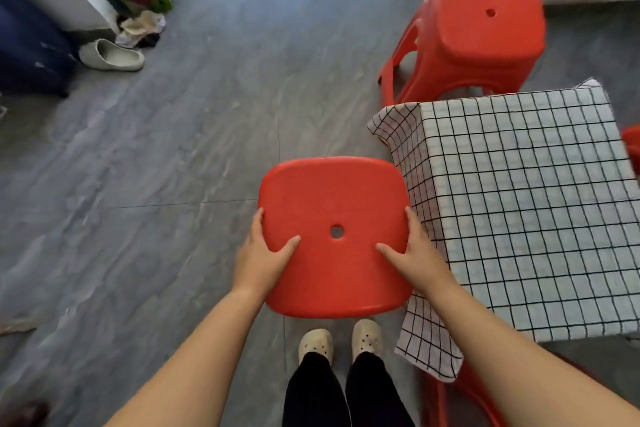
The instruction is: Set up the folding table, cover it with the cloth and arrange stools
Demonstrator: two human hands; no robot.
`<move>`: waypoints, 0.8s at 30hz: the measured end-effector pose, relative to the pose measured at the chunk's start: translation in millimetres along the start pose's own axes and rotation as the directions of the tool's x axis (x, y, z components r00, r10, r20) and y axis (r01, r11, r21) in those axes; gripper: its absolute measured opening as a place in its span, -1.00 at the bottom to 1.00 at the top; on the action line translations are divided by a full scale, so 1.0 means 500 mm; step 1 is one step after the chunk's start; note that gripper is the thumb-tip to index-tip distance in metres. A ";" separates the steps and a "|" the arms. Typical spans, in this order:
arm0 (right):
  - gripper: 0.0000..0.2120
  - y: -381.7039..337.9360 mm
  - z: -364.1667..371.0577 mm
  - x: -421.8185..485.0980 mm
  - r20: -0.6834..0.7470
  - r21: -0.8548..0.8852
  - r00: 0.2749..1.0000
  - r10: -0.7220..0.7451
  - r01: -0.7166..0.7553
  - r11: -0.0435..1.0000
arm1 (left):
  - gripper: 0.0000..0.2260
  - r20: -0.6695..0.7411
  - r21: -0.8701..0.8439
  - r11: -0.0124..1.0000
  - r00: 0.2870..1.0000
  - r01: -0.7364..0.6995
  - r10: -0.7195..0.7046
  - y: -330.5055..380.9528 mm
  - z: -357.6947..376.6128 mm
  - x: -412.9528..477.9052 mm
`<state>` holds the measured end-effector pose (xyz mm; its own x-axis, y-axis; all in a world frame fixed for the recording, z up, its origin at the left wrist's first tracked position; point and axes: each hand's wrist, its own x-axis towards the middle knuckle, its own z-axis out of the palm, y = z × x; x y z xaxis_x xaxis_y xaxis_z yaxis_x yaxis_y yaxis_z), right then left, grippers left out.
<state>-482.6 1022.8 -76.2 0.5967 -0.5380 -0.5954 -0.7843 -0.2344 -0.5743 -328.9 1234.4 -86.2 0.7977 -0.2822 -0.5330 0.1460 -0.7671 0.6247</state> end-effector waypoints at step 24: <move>-0.07 0.077 0.092 0.166 0.097 -0.490 0.995 -0.008 0.055 0.870 | -0.06 0.074 0.659 0.751 0.989 0.050 -0.130 -0.058 0.120 0.138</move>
<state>-455.4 1006.3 -173.5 0.6167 -0.4553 -0.6421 -0.7328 -0.6300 -0.2571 -313.3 1202.7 -175.0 0.7264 -0.2215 -0.6506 -0.2363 -0.9694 0.0662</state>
